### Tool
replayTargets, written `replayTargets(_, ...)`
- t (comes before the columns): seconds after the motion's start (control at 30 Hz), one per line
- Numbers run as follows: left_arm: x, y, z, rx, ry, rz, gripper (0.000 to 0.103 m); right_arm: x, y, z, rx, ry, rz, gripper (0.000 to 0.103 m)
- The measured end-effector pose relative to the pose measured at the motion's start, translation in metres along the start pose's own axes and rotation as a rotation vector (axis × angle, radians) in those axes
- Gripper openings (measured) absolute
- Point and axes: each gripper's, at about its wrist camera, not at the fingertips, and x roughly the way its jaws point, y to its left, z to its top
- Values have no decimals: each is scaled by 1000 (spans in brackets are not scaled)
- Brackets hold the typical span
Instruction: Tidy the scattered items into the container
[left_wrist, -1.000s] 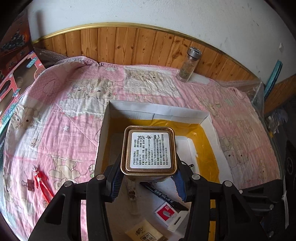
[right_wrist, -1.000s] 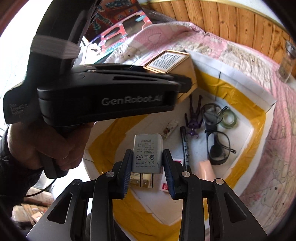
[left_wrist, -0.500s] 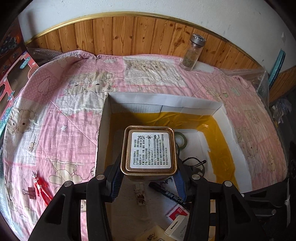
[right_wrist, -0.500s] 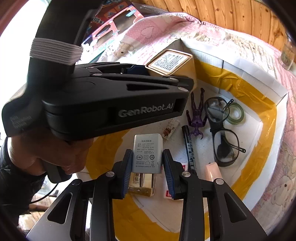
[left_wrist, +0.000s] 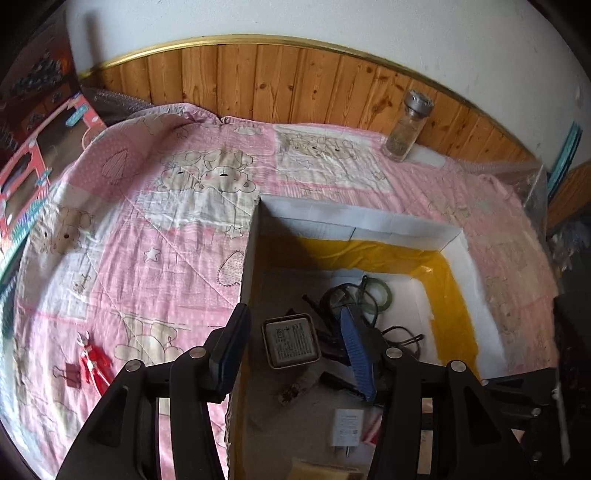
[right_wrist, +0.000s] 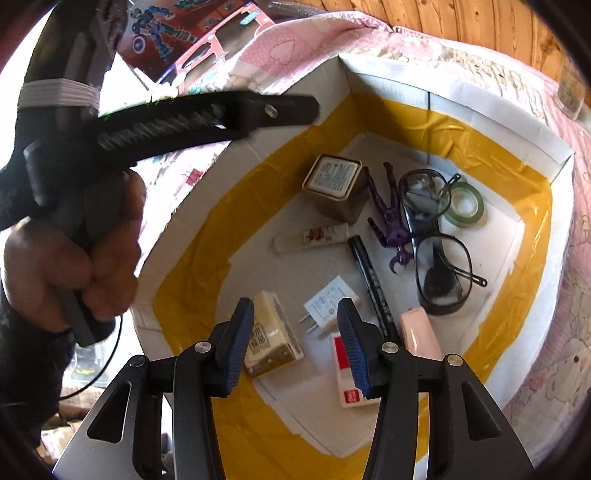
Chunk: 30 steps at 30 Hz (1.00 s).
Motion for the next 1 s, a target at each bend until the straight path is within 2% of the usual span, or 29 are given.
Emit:
replayTargets(0.27, -13, -12, -8, 37, 6, 20, 52, -6, 1, -7, -32, -4, -35, 51)
replayTargets(0.53, -37, -44, -30, 114, 3, 109, 52, -25, 8, -24, -112, -22, -140, 51)
replayTargets(0.87, -67, -78, -58, 102, 12, 83, 52, -47, 10, -54, -163, -36, -298, 51)
replayTargets(1.0, -79, -91, -73, 101, 21, 70, 52, -56, 12, -63, -178, -51, -327, 51)
